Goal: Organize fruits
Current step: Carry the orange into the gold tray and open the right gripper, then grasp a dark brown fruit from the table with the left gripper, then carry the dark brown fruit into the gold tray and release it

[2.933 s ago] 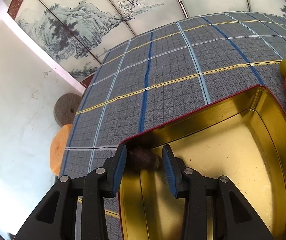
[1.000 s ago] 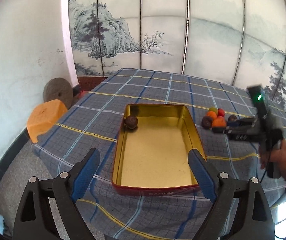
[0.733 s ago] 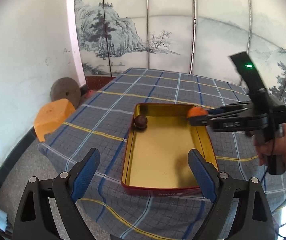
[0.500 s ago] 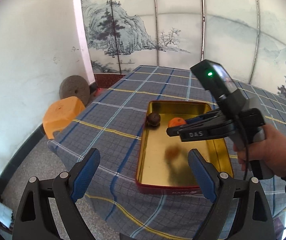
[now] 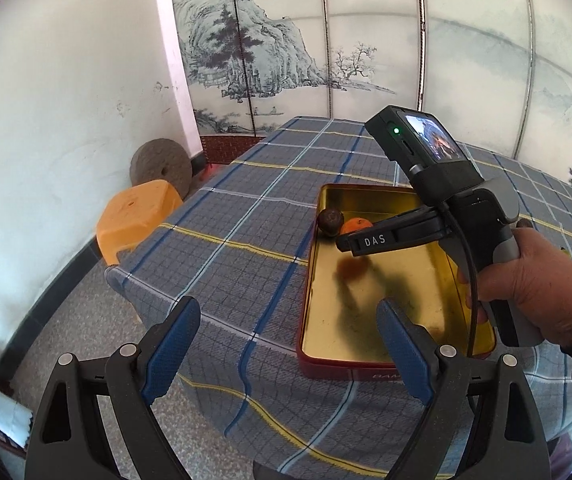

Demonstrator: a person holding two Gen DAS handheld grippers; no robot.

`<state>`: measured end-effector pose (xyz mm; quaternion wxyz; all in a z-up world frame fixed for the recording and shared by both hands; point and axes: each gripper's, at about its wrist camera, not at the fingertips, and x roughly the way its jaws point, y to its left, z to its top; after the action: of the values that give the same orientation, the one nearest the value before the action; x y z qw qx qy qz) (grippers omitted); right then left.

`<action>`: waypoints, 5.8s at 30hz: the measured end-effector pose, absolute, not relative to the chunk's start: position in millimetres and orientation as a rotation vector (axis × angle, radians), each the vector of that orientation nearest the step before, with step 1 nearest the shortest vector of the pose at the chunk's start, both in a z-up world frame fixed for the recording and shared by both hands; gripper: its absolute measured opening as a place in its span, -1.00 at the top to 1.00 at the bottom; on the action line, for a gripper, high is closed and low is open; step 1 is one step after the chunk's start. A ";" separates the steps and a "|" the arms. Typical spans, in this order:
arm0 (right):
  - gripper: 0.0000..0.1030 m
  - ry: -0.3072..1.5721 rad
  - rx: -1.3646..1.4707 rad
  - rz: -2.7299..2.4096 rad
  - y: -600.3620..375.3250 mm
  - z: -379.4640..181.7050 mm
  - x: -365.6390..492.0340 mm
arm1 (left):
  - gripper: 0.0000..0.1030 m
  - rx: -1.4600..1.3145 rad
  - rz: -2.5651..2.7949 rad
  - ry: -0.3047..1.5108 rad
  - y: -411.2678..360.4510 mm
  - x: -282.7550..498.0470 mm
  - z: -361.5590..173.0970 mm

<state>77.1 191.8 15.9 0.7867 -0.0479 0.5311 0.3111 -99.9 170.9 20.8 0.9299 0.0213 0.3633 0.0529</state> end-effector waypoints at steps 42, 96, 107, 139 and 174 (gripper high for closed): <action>-0.73 0.825 0.017 0.001 -176.0 48.8 -67.2 | -0.77 0.302 0.030 0.680 74.4 -108.8 42.7; -1.00 1.030 0.089 -0.130 -241.3 -15.3 -65.6 | 0.22 0.251 -0.393 0.912 -45.6 -18.6 22.2; -1.00 1.030 0.095 -0.137 -241.2 -15.1 -70.8 | 0.22 0.271 -0.286 0.834 -9.7 -51.1 30.1; -1.00 1.029 0.107 -0.172 -238.6 -14.6 -73.5 | 0.21 0.196 -0.064 0.897 90.1 -27.6 -23.3; -1.00 1.028 0.111 -0.183 -237.5 -14.2 -74.5 | -0.20 0.139 -0.069 0.820 121.5 -20.3 -43.1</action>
<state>-74.5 -237.5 -14.2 0.8652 0.0530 0.4909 -0.0872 -20.3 121.5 -43.1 0.9141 0.0673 0.3984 -0.0334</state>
